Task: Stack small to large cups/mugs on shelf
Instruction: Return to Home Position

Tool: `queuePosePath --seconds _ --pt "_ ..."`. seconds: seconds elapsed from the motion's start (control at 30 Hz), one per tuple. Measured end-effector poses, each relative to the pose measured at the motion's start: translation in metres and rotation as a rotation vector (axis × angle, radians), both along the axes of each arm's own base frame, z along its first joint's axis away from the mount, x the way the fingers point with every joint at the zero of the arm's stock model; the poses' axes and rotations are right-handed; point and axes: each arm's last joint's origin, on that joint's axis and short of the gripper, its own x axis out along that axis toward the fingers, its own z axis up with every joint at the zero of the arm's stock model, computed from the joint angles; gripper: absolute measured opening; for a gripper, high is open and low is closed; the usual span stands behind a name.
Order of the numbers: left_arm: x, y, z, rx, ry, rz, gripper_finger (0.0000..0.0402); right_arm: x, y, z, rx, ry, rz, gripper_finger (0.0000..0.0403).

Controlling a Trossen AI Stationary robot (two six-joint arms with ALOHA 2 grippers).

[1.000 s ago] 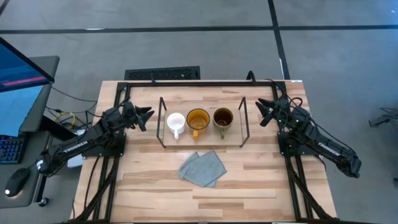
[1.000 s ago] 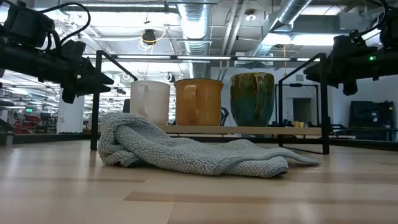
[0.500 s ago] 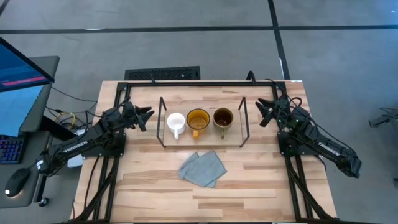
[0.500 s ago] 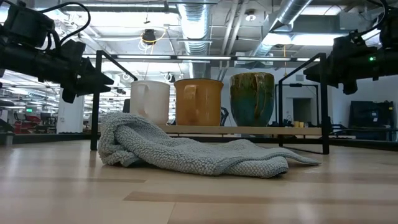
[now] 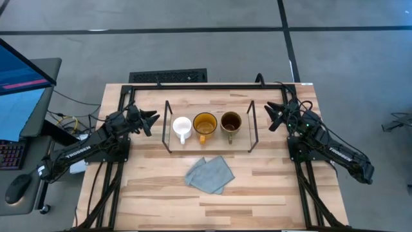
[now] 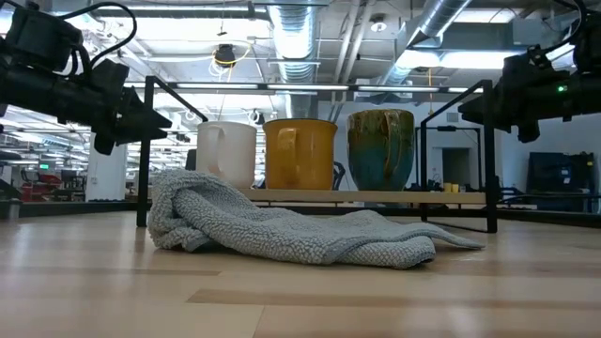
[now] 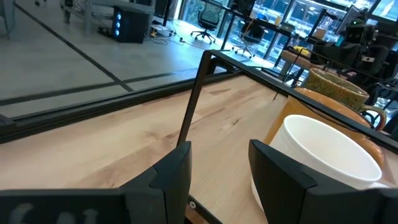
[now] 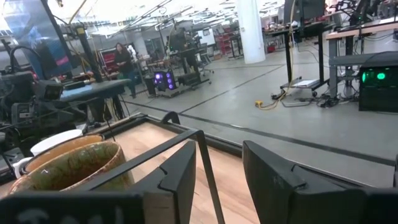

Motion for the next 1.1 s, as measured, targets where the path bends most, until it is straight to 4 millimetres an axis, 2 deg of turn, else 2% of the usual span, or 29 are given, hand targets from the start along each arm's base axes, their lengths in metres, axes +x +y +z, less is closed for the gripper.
queuePosePath --seconds 0.5,0.73,1.1 --pt "0.0 0.0 0.001 0.009 -0.002 -0.001 0.0151 0.0 0.0 0.0 0.001 0.0 0.0 0.0154" --pt "-0.006 -0.003 0.009 0.19 -0.011 0.007 0.0151 0.0 0.0 0.0 0.0 0.001 0.0 0.0154" --pt "-0.008 -0.007 0.014 0.318 -0.002 -0.008 0.0151 0.0 0.0 0.0 0.001 0.001 0.0 0.0154"
